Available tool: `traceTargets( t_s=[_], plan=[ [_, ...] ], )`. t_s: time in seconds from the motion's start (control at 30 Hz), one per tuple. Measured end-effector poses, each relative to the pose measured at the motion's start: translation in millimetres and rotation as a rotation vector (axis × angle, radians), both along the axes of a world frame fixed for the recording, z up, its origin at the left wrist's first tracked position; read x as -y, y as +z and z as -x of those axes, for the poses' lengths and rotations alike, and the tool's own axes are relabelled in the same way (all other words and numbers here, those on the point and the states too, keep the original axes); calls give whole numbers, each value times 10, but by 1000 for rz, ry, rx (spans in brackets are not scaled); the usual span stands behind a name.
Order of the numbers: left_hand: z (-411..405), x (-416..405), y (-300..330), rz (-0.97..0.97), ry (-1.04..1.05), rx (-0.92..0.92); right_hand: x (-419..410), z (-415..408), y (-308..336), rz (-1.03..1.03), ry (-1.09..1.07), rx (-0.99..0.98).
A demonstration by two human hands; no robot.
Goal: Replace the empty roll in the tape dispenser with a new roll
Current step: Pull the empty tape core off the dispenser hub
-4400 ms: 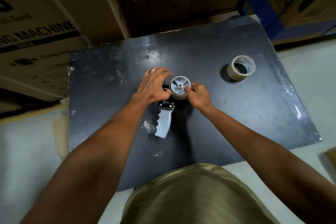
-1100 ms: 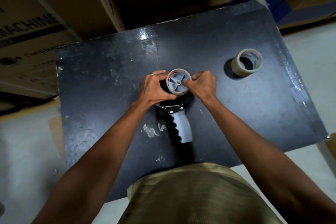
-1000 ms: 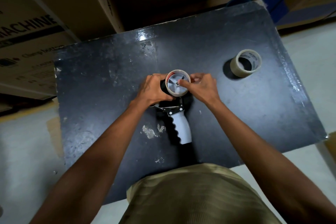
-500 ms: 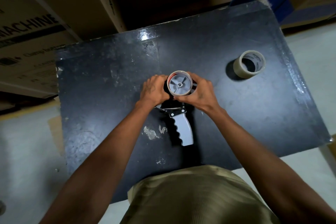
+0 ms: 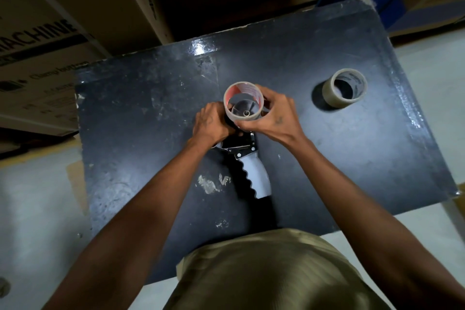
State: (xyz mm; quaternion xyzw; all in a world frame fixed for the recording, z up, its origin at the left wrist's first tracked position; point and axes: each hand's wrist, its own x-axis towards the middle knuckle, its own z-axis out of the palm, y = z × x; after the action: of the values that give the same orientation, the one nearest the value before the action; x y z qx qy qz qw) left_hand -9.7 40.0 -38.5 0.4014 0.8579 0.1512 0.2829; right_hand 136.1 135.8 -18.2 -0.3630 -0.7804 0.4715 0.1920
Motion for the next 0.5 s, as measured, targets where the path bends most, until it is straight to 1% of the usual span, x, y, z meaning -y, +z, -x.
traceTargets(
  t_s=[0.13,0.3,0.37,0.5],
  plan=[
    [-57,-3,30,17,6,-50,-37,-88,-49,17,-15,46],
    [-54,20,-10,-6,-13,-42,25,-171,-140,41,-36,25],
    [-34,33,-23,-39,-34,-11,32,-235,-172,55,-54,22],
    [30,107,-31,-197,-39,160,56,-421,-222,68,-101,-9]
  ],
)
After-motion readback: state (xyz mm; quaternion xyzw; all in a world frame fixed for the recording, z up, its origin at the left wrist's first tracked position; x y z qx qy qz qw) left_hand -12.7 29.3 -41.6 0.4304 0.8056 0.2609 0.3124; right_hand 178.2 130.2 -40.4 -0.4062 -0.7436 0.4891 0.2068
